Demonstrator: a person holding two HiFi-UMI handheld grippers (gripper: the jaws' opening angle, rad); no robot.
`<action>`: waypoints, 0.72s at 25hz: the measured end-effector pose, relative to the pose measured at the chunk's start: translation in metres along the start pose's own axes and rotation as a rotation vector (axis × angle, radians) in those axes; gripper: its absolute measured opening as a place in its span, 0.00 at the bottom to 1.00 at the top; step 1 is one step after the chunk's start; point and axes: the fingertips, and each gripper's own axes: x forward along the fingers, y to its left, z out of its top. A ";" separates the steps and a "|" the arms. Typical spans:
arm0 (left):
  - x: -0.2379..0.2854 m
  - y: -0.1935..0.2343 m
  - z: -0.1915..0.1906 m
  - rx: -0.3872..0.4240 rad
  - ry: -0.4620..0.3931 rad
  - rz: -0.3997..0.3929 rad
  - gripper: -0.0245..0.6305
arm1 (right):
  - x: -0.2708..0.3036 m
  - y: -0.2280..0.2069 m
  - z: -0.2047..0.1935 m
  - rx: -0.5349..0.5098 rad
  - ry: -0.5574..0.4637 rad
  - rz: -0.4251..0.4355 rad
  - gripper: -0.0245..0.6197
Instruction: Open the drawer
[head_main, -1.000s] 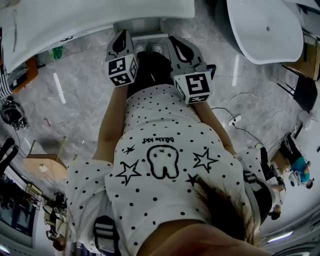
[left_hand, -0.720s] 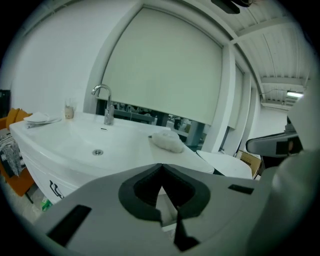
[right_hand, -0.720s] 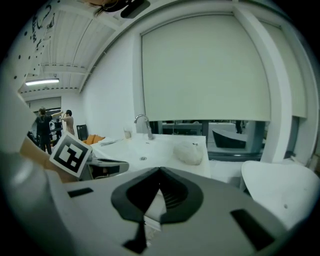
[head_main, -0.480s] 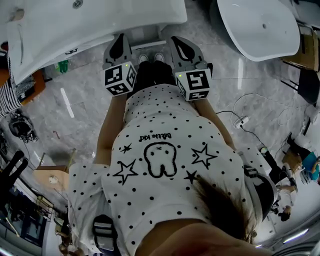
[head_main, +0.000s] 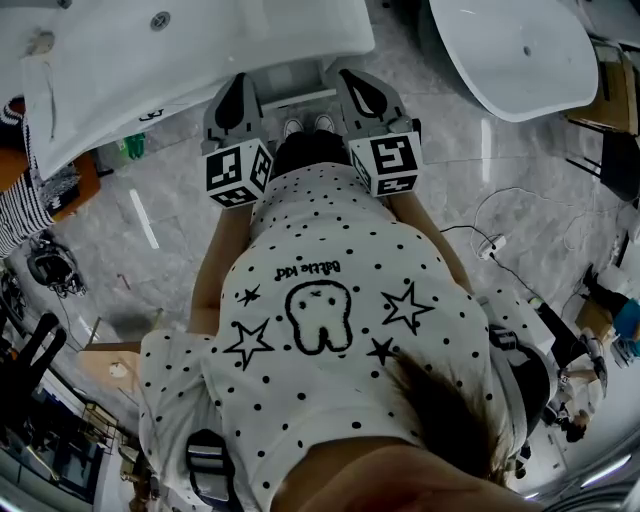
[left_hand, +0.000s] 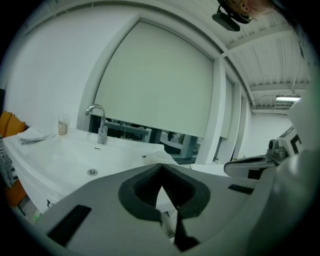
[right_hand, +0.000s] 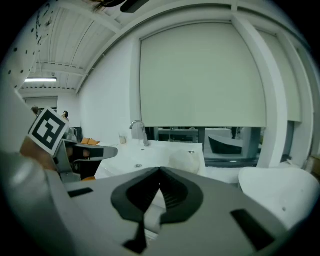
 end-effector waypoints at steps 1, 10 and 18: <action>-0.002 -0.001 0.003 -0.002 -0.007 -0.001 0.04 | 0.001 0.000 0.002 -0.004 -0.004 0.002 0.06; -0.024 0.010 0.035 -0.012 -0.066 -0.005 0.04 | 0.012 0.008 0.029 -0.027 -0.048 0.009 0.06; -0.035 0.014 0.059 0.049 -0.101 -0.032 0.04 | 0.014 0.025 0.052 -0.029 -0.095 0.029 0.06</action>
